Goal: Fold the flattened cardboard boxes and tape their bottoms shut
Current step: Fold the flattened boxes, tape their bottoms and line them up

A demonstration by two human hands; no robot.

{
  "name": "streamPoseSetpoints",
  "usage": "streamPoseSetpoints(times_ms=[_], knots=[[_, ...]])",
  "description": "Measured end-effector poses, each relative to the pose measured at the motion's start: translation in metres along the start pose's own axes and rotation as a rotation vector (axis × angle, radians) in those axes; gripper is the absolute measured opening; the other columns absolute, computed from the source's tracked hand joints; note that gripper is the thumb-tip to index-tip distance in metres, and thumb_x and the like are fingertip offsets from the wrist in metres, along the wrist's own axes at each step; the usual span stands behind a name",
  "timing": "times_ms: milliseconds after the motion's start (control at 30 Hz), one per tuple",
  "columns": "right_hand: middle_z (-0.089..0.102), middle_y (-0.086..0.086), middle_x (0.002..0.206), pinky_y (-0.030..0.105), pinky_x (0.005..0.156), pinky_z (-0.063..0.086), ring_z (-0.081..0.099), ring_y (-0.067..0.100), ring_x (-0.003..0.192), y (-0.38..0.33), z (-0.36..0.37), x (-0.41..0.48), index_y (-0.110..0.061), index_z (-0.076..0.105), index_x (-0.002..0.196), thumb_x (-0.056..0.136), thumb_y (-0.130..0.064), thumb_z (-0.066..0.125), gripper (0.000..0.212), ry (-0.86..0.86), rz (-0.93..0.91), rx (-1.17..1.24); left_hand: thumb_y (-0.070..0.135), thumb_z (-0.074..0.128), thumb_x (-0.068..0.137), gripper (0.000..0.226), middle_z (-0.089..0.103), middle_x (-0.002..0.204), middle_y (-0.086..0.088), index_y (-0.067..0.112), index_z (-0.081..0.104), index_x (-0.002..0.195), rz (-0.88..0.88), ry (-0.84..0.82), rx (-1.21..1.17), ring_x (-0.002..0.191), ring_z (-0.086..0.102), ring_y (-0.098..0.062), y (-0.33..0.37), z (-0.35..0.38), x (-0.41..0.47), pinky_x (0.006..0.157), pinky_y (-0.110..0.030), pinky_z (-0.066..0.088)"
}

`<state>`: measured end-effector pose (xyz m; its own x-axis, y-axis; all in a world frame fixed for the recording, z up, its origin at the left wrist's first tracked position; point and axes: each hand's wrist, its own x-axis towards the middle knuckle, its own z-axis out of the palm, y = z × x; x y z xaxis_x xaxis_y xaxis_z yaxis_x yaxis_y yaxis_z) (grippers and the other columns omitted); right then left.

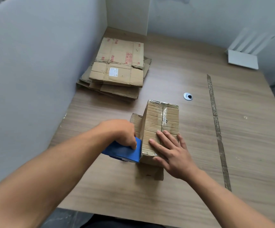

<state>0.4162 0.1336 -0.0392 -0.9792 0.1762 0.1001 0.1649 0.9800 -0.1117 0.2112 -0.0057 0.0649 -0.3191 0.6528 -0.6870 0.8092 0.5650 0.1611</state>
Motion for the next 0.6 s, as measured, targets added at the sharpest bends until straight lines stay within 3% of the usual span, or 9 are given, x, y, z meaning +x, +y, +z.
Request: streamPoseSetpoints(times_ms=[67,133,267,367,467,533,600], knots=[[0.042,0.0,0.155,0.047,0.113,0.017,0.036,0.022,0.143,-0.002,-0.003,0.003,-0.044,0.034,0.147,0.093,-0.062,0.036,0.057,-0.037,0.014,-0.007,0.038,0.06,0.085,0.026,0.066,0.107,-0.002,0.021,0.066,0.104,-0.041,0.111,0.138,0.1,0.063,-0.027,0.018,0.008,0.0,0.074,-0.032,0.048],[0.041,0.0,0.156,0.046,0.114,0.013,0.037,0.023,0.144,-0.005,-0.007,0.004,-0.044,0.032,0.147,0.092,-0.062,0.036,0.059,-0.091,0.033,0.005,0.033,0.056,0.089,0.03,0.066,0.119,-0.002,0.021,0.065,0.115,-0.065,0.162,0.198,0.11,0.063,-0.027,0.029,0.028,0.001,0.081,-0.033,0.047],[0.014,-0.006,0.166,0.048,0.12,-0.006,0.003,0.018,0.154,-0.015,-0.016,0.003,-0.047,0.03,0.149,0.08,-0.067,0.028,0.072,-0.183,0.109,0.116,0.041,0.053,0.091,0.037,0.065,0.124,-0.003,0.027,0.058,0.126,-0.167,0.243,0.026,0.113,0.061,-0.028,0.004,0.066,0.003,0.078,-0.034,0.043],[0.003,-0.005,0.167,0.051,0.121,-0.008,-0.013,0.017,0.153,-0.023,-0.02,0.005,-0.046,0.031,0.15,0.078,-0.072,0.03,0.077,-0.137,0.151,0.209,0.048,0.049,0.096,0.047,0.065,0.122,-0.005,0.04,0.037,0.141,-0.219,0.343,-0.003,0.109,0.063,-0.031,-0.027,0.098,0.005,0.075,-0.034,0.044],[0.011,-0.003,0.166,0.049,0.121,0.003,-0.009,0.017,0.153,-0.025,-0.014,0.002,-0.044,0.034,0.149,0.085,-0.066,0.044,0.069,0.048,0.228,0.378,0.046,0.041,0.101,0.065,0.062,0.12,-0.007,0.044,0.005,0.155,-0.22,0.343,-0.05,0.104,0.062,-0.031,-0.047,0.132,0.012,0.074,-0.036,0.045],[0.016,-0.003,0.164,0.044,0.121,0.009,-0.002,0.016,0.154,-0.025,-0.013,-0.005,-0.045,0.037,0.147,0.086,-0.059,0.053,0.064,0.174,0.335,0.53,0.044,0.038,0.102,0.068,0.058,0.118,-0.008,0.043,-0.005,0.156,-0.192,0.364,-0.082,0.098,0.061,-0.031,-0.054,0.15,0.017,0.07,-0.036,0.042],[0.019,-0.006,0.163,0.037,0.121,0.015,0.008,0.012,0.152,-0.027,-0.017,-0.011,-0.048,0.035,0.144,0.085,-0.052,0.058,0.063,0.214,0.467,0.668,0.045,0.037,0.103,0.07,0.057,0.118,-0.009,0.042,-0.009,0.155,-0.186,0.39,-0.085,0.099,0.059,-0.031,-0.054,0.162,0.019,0.076,-0.038,0.043]])
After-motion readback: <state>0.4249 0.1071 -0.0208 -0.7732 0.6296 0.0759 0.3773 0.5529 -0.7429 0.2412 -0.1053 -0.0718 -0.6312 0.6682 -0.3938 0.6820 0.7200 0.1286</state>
